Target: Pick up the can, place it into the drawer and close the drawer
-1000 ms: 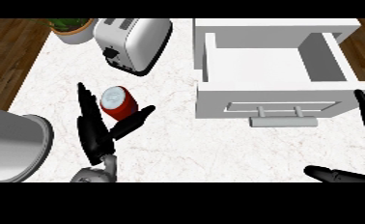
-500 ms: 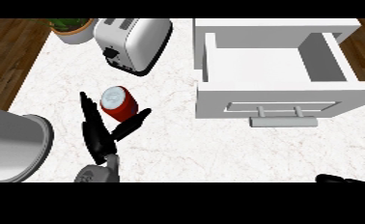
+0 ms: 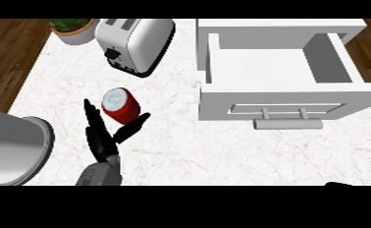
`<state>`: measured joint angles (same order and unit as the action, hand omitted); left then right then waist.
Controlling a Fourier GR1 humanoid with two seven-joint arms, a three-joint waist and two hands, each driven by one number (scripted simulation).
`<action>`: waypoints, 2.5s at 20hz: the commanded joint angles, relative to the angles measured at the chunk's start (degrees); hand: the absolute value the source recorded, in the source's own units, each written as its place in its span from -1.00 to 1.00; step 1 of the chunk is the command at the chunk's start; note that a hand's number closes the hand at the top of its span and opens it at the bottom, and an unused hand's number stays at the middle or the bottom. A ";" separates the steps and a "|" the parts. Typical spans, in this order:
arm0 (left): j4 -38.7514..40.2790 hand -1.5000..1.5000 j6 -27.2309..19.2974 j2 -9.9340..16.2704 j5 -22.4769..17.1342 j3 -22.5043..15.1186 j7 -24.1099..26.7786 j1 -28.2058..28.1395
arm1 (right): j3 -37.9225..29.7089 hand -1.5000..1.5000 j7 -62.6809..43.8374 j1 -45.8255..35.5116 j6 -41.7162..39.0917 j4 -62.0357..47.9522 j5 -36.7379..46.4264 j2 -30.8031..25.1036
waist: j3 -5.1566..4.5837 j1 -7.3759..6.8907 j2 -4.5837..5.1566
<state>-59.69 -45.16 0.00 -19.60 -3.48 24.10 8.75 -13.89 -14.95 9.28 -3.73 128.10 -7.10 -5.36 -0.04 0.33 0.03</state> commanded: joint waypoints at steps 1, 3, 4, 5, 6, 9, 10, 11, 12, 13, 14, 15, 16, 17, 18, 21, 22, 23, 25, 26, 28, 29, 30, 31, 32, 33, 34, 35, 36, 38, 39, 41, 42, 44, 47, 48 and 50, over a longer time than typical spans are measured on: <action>8.25 -1.00 5.34 0.00 -4.71 5.73 6.78 2.21 | -2.74 -1.00 3.78 3.41 -3.44 -0.76 -2.34 -0.20 | 0.02 0.15 0.01; 10.80 -1.00 1.45 0.00 -7.72 2.20 7.75 5.40 | -1.09 -1.00 -2.69 0.42 -0.21 2.78 -0.07 0.18 | 0.00 0.12 0.01; 7.27 -1.00 3.82 0.00 -4.16 4.52 5.13 2.72 | 0.70 -1.00 -0.72 3.56 -0.74 5.21 1.14 2.66 | 0.03 -0.02 -0.05; 5.26 -1.00 2.57 0.00 -7.18 0.90 6.80 -0.09 | -3.64 -1.00 -2.61 -3.38 -0.33 -1.05 -1.51 -1.57 | 0.03 -0.21 -0.03; 10.18 -1.00 1.81 0.00 -7.27 1.87 8.21 3.96 | -1.76 -1.00 0.26 0.42 -2.34 0.45 -0.93 0.71 | 0.03 -0.03 -0.02; 20.61 -1.00 9.61 1.50 -7.09 9.15 11.58 8.45 | -4.64 -1.00 2.84 2.01 -4.64 -2.28 -4.05 -0.32 | 0.02 0.30 0.06; 18.92 -1.00 9.07 1.69 -6.40 8.78 11.04 8.51 | -2.91 -1.00 2.83 4.03 -4.37 0.68 -1.81 1.55 | 0.03 0.14 0.00; 20.87 -1.00 8.83 1.23 -6.84 10.04 11.76 11.03 | -2.48 -1.00 -1.00 2.11 -3.33 2.67 -1.65 0.70 | 0.01 0.15 0.01; 25.96 -1.00 14.32 2.87 -7.88 12.14 15.57 10.76 | -2.79 -1.00 -0.12 -0.13 -2.90 -0.58 -1.96 0.46 | 0.00 0.19 0.10; 24.24 -1.00 11.45 2.97 -6.89 11.32 12.65 12.36 | -4.36 -1.00 -1.10 0.61 -4.04 0.69 -3.30 -0.51 | 0.02 0.12 0.02; 23.29 -1.00 10.58 2.10 -6.37 10.26 11.93 13.10 | -1.66 -1.00 3.04 -3.24 -2.12 -5.34 1.89 0.80 | 0.02 -0.07 0.06; 22.48 -1.00 10.76 0.45 -5.45 9.38 13.98 10.57 | -2.81 -1.00 -0.63 -1.45 -2.24 -0.33 -0.39 0.48 | 0.03 -0.04 -0.01; 30.97 -1.00 13.84 1.60 -6.73 12.78 17.25 15.08 | -3.88 -1.00 0.67 -3.45 -2.91 -3.43 -0.98 -0.93 | 0.00 0.20 0.12; 30.73 -1.00 11.35 2.72 -6.29 12.37 13.36 19.46 | -3.22 -1.00 -1.87 -2.80 -2.59 -0.25 -1.51 -0.78 | -0.01 0.39 0.13; 33.25 -1.00 15.83 2.27 -6.61 12.98 17.88 17.37 | -3.50 -1.00 -7.10 -3.63 -2.04 3.55 -2.68 -2.37 | -0.05 0.53 0.18; 32.04 -1.00 18.45 4.38 -5.30 10.76 12.48 18.61 | -3.74 -1.00 0.54 -3.88 -2.05 -2.72 -0.57 -0.09 | 0.02 0.21 0.10; 35.94 -1.00 19.19 4.08 -5.94 12.32 13.61 21.10 | -2.23 -1.00 -0.69 1.04 -3.43 2.50 -1.00 1.31 | -0.01 0.67 0.15; 35.70 -1.00 21.64 4.76 -6.32 12.77 13.99 20.20 | -3.66 -1.00 -1.76 -4.14 -1.52 -1.36 -0.18 -0.43 | 0.00 0.27 0.14; 33.03 1.00 19.44 3.11 -5.86 11.71 12.16 22.09 | -0.94 -1.00 -3.51 -1.68 -0.40 3.64 2.29 1.75 | 0.01 0.21 0.04; 38.13 1.00 25.25 4.70 -6.50 13.78 17.58 21.65 | -3.52 -1.00 0.09 -4.13 -1.91 -2.62 -0.77 0.48 | -0.02 0.44 0.24; 40.52 1.00 27.60 5.29 -6.49 14.25 17.53 22.44 | -2.09 -1.00 1.75 -2.00 -2.73 -1.97 1.98 1.14 | -0.01 0.46 0.21; 43.41 1.00 26.89 4.73 -6.85 15.80 20.34 25.75 | -2.43 -1.00 -1.18 -5.64 -0.62 -2.20 1.41 0.48 | -0.05 0.76 0.38; 40.08 1.00 25.45 3.22 -6.20 14.31 18.62 24.19 | -0.97 -1.00 0.07 -0.76 -2.19 0.45 2.82 2.00 | 0.00 0.41 0.13; 41.32 1.00 26.48 3.53 -6.41 14.89 19.33 24.82 | -0.59 -1.00 -0.36 0.88 -2.04 3.42 2.95 2.75 | -0.01 0.59 0.15; 45.14 1.00 27.78 4.23 -6.54 16.23 21.89 26.61 | -0.68 -1.00 0.97 -0.85 -2.43 -0.01 2.55 2.41 | -0.04 0.86 0.34; 38.76 1.00 26.23 2.79 -5.70 14.01 20.32 23.20 | -3.67 -1.00 0.28 -1.68 -2.56 -0.28 0.51 0.86 | 0.02 0.18 0.04; 43.88 1.00 27.09 5.70 -5.76 15.40 18.79 28.94 | -3.83 -1.00 -0.60 -1.91 -3.25 0.63 -0.03 -0.21 | -0.03 0.88 0.30; 43.66 1.00 27.28 5.59 -5.29 15.15 20.25 27.69 | -5.03 -1.00 -4.89 -4.88 -1.59 2.17 -1.23 -1.59 | -0.03 0.65 0.24; 41.32 1.00 30.03 6.71 -5.68 14.87 18.54 27.09 | -4.87 -1.00 1.44 -1.23 -4.23 -1.97 -0.76 -0.08 | 0.01 0.43 0.14; 43.24 1.00 32.99 3.17 -3.43 12.32 21.73 26.11 | -5.33 -1.00 -4.09 -3.70 -2.56 1.74 -0.96 -2.03 | -0.03 0.78 0.24; 43.99 1.00 35.80 4.66 -1.96 10.54 19.08 27.71 | -6.11 -1.00 -3.57 -3.80 -3.01 0.94 -2.57 -2.17 | -0.04 1.17 0.32; 42.72 1.00 40.57 4.62 0.47 7.05 16.69 27.71 | -3.77 -1.00 -2.71 -4.21 -1.72 -0.37 0.76 -0.48 | 0.01 0.41 0.12; 42.98 1.00 43.67 6.23 1.09 6.25 14.77 28.89 | -3.50 -1.00 -1.03 -3.94 -1.84 -0.48 1.05 0.16 | 0.01 0.60 0.18; 41.10 1.00 42.56 4.43 1.06 6.42 15.63 28.96 | -5.86 -1.00 1.05 -4.27 -3.31 -3.19 0.04 -1.61 | 0.05 0.22 0.05; 39.44 1.00 42.58 4.26 1.36 6.31 13.31 30.90 | -5.52 -1.00 -0.52 -0.73 -3.63 2.57 -0.63 -0.49 | 0.04 0.44 -0.04; 40.75 1.00 43.34 5.34 1.99 6.45 14.08 32.07 | -2.25 -1.00 1.47 -1.80 -1.64 0.44 4.00 2.07 | 0.01 0.46 0.13; 34.56 1.00 42.74 3.48 3.15 3.69 9.71 29.33 | -1.91 -1.00 -3.47 -6.75 0.37 -0.03 4.38 0.32 | 0.05 -0.44 -0.13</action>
<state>-21.23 -2.74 4.58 -18.13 2.47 37.18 38.35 -17.02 -16.41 5.59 -5.14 128.59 -4.66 -4.92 0.00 0.40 0.01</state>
